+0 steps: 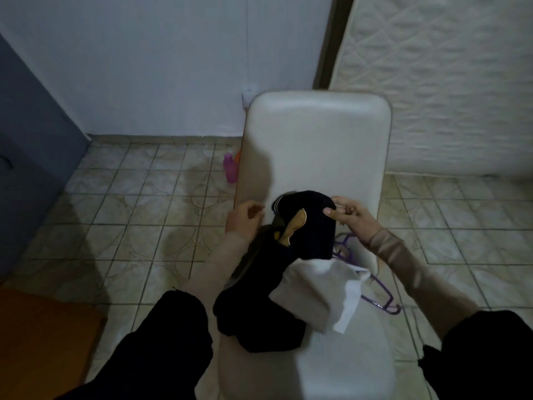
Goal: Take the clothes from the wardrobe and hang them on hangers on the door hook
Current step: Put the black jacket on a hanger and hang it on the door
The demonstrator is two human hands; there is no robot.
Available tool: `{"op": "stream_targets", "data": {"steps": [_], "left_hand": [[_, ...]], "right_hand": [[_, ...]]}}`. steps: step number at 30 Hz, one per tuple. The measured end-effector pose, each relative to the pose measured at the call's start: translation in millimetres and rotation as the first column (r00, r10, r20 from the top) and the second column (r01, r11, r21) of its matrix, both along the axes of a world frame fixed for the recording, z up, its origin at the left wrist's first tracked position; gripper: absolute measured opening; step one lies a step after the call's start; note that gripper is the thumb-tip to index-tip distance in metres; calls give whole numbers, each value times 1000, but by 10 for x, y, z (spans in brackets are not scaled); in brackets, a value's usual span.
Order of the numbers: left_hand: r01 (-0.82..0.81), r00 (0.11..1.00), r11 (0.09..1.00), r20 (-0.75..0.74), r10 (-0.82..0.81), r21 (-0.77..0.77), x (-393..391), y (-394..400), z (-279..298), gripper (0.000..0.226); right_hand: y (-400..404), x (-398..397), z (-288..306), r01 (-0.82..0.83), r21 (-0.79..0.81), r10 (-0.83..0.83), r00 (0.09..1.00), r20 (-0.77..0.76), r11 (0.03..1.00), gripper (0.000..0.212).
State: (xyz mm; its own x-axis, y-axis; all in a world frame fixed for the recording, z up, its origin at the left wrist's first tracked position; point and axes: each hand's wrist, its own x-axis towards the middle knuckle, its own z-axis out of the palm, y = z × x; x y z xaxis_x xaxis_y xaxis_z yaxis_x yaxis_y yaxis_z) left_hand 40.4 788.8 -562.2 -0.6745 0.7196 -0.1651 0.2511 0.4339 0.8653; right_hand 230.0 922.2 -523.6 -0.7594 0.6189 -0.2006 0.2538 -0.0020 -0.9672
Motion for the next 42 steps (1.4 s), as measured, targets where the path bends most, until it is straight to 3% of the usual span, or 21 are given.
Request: {"op": "stream_targets", "data": {"steps": [4, 7, 10, 13, 15, 17, 19, 22, 25, 28, 31, 33, 36, 42], "left_hand": [[164, 986, 983, 15, -166, 87, -131, 96, 756, 43], [355, 934, 931, -78, -349, 90, -209, 110, 1328, 58], [472, 870, 880, -180, -459, 41, -278, 123, 1854, 53], [399, 911, 914, -146, -385, 77, -346, 56, 2340, 41], [384, 917, 913, -173, -360, 137, -331, -9, 2723, 18], [355, 915, 922, -261, -309, 153, -285, -58, 3114, 7], [341, 879, 932, -393, -270, 122, -205, -83, 3473, 2], [327, 802, 944, -540, -255, 39, -109, -77, 3932, 12], [323, 749, 946, -615, -248, 12, -28, -85, 4283, 16], [308, 727, 952, -647, -230, 7, 24, -153, 4590, 17], [298, 719, 955, -661, -217, 11, 37, -260, 4810, 18], [290, 717, 957, -665, -208, 14, 45, -341, 4878, 18], [267, 722, 963, -670, -173, 39, 44, -451, 4944, 17], [218, 696, 975, -708, -119, 50, 26, -581, 5074, 18]], "right_hand": [[-12, -60, 708, -25, -44, 22, 997, -79, 999, 17], [-41, -121, 1225, -93, -74, 86, 992, -92, 993, 20], [-21, -147, 1712, -115, -45, 110, 989, -97, 992, 27], [-12, -99, 2169, -109, 26, 111, 990, -82, 994, 29], [-32, -29, 2463, -129, 99, 136, 988, -68, 987, 24], [-53, 19, 2693, -177, 187, 191, 980, -59, 966, 13], [-87, 29, 2830, -222, 230, 232, 973, -18, 948, 19], [-199, -63, 3004, -244, 295, 250, 968, 18, 924, 34], [-401, -268, 3240, -242, 342, 262, 965, -12, 908, 33], [-576, -460, 3463, -112, 553, 153, 988, -27, 825, 40], [-657, -557, 3718, 59, 648, 65, 984, -165, 759, 23], [-641, -597, 3853, 29, 732, 124, 980, -153, 680, 10], [-642, -632, 3962, -20, 788, 178, 978, -113, 615, 10], [-730, -694, 3962, 36, 736, 128, 978, -166, 676, 25]]}}
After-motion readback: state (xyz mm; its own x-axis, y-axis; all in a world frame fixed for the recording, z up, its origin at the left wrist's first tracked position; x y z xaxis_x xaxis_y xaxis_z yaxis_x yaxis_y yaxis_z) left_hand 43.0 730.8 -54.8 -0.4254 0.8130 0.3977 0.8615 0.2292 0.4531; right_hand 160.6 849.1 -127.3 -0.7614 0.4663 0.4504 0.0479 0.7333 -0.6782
